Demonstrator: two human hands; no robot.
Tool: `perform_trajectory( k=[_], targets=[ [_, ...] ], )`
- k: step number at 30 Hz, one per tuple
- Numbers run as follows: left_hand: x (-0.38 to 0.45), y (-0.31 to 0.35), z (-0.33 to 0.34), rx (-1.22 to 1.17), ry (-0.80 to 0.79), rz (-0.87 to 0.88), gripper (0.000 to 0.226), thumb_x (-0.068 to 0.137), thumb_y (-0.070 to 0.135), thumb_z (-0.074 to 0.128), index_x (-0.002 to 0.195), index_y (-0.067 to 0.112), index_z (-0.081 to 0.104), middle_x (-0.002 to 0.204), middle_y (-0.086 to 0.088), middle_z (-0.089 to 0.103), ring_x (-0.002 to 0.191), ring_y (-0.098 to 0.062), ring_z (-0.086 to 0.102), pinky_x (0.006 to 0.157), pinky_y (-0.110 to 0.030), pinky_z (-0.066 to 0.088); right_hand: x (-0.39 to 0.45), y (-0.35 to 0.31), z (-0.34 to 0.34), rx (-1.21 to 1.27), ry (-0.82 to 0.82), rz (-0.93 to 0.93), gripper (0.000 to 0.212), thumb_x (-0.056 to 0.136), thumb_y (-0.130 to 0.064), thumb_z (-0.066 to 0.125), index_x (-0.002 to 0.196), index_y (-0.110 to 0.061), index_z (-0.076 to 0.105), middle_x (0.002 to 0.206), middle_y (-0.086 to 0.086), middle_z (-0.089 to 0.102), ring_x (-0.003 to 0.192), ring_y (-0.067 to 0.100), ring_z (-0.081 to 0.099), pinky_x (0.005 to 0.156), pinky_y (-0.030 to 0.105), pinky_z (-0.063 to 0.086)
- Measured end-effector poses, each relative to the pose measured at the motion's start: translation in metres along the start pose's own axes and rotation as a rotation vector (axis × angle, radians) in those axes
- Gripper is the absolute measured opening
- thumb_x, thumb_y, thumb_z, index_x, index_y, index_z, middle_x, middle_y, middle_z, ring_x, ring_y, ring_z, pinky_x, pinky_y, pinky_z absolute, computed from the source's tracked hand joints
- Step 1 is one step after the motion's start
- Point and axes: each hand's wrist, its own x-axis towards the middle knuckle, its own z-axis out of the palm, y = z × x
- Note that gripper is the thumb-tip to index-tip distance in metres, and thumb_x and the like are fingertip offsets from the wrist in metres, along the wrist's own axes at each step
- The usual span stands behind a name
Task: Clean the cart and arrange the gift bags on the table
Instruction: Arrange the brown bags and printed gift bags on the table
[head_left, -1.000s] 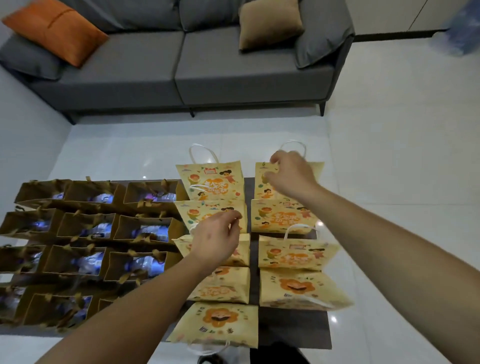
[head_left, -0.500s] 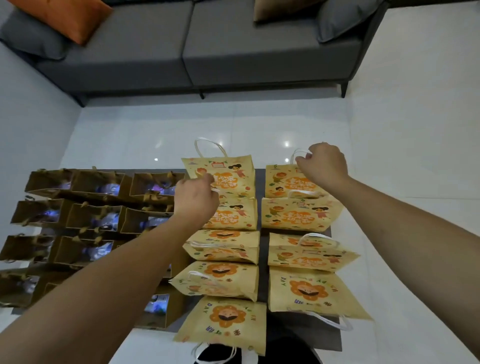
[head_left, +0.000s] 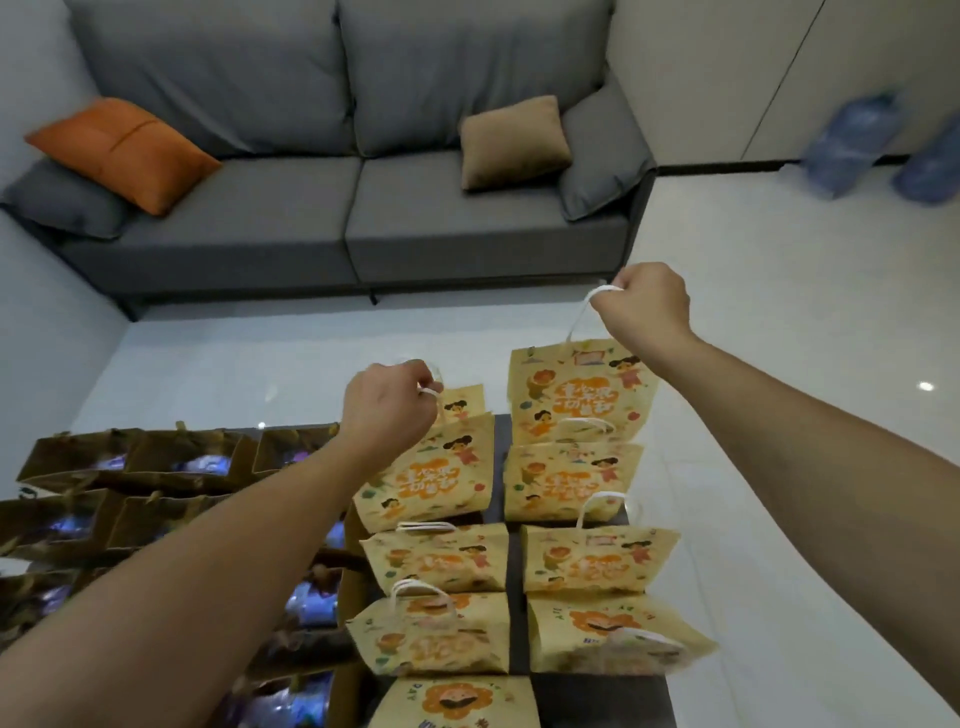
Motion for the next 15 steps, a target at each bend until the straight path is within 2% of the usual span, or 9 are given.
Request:
perform_trajectory(
  k=[2, 6, 9, 11, 15],
  targets=[
    [0.001, 0.007, -0.033, 0.001, 0.071, 0.040, 0.020, 0.096, 0.028, 0.058, 0.108, 0.023, 0.073, 0.083, 0.006, 0.068, 0.072, -0.015, 0.054, 0.059, -0.029, 0.038, -0.011, -0.030, -0.022, 0.006, 0.049, -0.050, 0.016, 0.079, -0.011, 0.059, 0.064, -0.008, 0.056, 0.066, 0.005, 0.052, 0.064, 0.024, 0.049, 0.053, 0.029, 0.034],
    [-0.002, 0.010, -0.110, -0.038, 0.215, 0.074, 0.021, 0.095, 0.034, 0.057, 0.104, 0.025, 0.074, 0.095, -0.003, 0.075, 0.090, -0.028, 0.064, 0.076, -0.035, 0.049, -0.042, -0.093, -0.066, 0.023, 0.154, -0.117, 0.021, 0.081, -0.010, 0.059, 0.061, -0.009, 0.054, 0.064, 0.006, 0.050, 0.062, 0.024, 0.045, 0.054, 0.031, 0.033],
    [-0.010, 0.012, -0.169, -0.069, 0.370, 0.128, 0.026, 0.094, 0.040, 0.061, 0.104, 0.023, 0.077, 0.096, -0.007, 0.075, 0.092, -0.030, 0.065, 0.082, -0.039, 0.054, -0.064, -0.140, -0.094, -0.012, 0.199, -0.169, 0.024, 0.078, -0.005, 0.057, 0.057, -0.010, 0.047, 0.059, 0.005, 0.040, 0.059, 0.024, 0.037, 0.050, 0.030, 0.026],
    [-0.018, 0.014, -0.206, -0.119, 0.463, 0.154, 0.022, 0.091, 0.038, 0.064, 0.100, 0.023, 0.077, 0.096, -0.006, 0.075, 0.092, -0.030, 0.066, 0.081, -0.038, 0.054, -0.077, -0.171, -0.110, -0.007, 0.224, -0.185, 0.023, 0.077, -0.005, 0.058, 0.058, -0.011, 0.047, 0.060, 0.004, 0.040, 0.062, 0.025, 0.042, 0.053, 0.029, 0.030],
    [-0.035, 0.013, -0.274, -0.178, 0.586, 0.163, 0.018, 0.085, 0.035, 0.069, 0.096, 0.024, 0.078, 0.100, -0.007, 0.074, 0.097, -0.033, 0.065, 0.079, -0.034, 0.047, -0.098, -0.227, -0.136, 0.044, 0.281, -0.218, 0.021, 0.074, -0.007, 0.062, 0.059, -0.011, 0.048, 0.063, 0.007, 0.046, 0.065, 0.026, 0.049, 0.060, 0.036, 0.045]
  ],
)
